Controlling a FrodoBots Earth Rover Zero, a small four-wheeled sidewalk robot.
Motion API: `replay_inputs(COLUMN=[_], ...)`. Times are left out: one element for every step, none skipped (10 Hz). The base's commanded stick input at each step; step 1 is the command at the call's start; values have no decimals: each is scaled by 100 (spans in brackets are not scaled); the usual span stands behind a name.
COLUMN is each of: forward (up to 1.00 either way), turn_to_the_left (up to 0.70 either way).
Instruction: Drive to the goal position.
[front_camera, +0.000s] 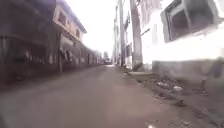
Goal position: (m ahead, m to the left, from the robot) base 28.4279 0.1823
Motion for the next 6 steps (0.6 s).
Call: replay_inputs(forward=[100,100,100,100,100,100], turn_to_the_left=[0,0,0,0,0,0])
